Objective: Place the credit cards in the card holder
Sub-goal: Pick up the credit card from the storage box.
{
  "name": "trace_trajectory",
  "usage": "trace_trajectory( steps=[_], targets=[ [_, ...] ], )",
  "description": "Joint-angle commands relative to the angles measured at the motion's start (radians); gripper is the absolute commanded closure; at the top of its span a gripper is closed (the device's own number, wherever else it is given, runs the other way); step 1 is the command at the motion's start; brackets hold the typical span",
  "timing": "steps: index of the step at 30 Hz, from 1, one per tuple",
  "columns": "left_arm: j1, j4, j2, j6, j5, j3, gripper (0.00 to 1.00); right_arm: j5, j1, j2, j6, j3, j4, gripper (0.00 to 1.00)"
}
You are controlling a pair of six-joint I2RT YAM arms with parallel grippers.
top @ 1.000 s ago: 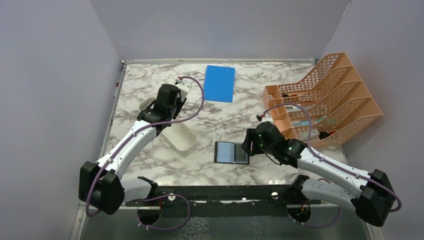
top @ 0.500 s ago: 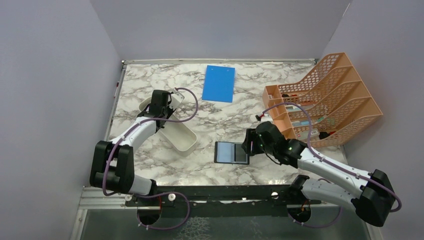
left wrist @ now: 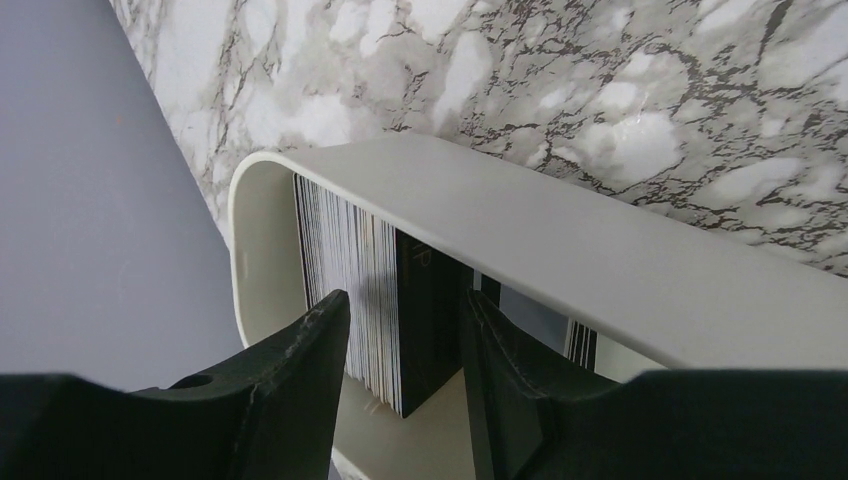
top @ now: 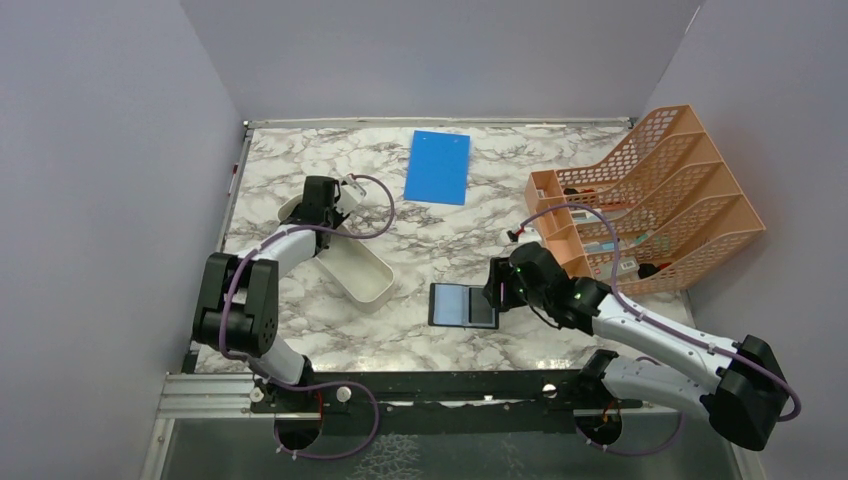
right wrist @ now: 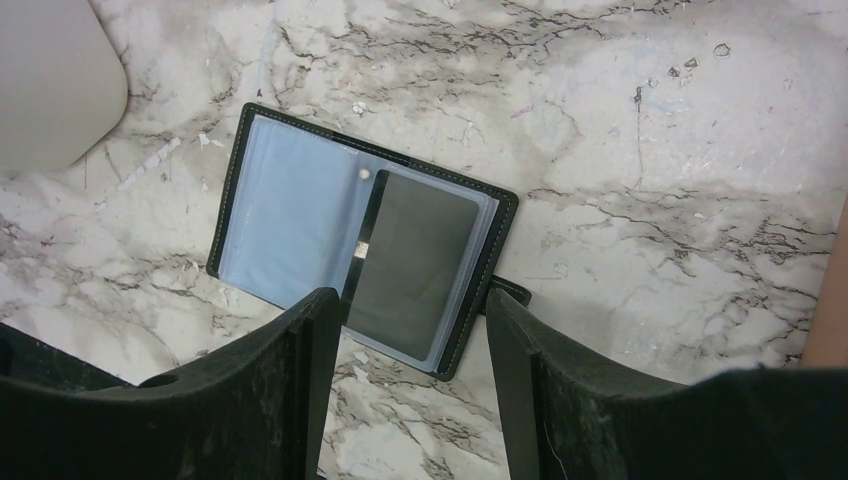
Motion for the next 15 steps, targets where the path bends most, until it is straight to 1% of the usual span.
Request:
trace_trajectory(
  steps=[1, 5, 12, 15],
  targets=[
    [0.023, 0.042, 0.039, 0.044, -0.025, 0.050, 0.51, 0.026, -0.003, -0.002, -0.021, 0.031, 0.022, 0.39],
    [0.030, 0.069, 0.074, 0.066, -0.061, 0.066, 0.50, 0.022, -0.004, -0.009, -0.021, 0.030, 0.024, 0.39],
    [0.031, 0.066, 0.109, 0.061, -0.024, 0.077, 0.47, 0.021, -0.003, -0.005, -0.010, 0.026, 0.026, 0.40],
    [0.031, 0.070, 0.122, 0.070, -0.033, 0.077, 0.47, 0.019, -0.003, -0.004, -0.005, 0.026, 0.029, 0.39]
  ],
)
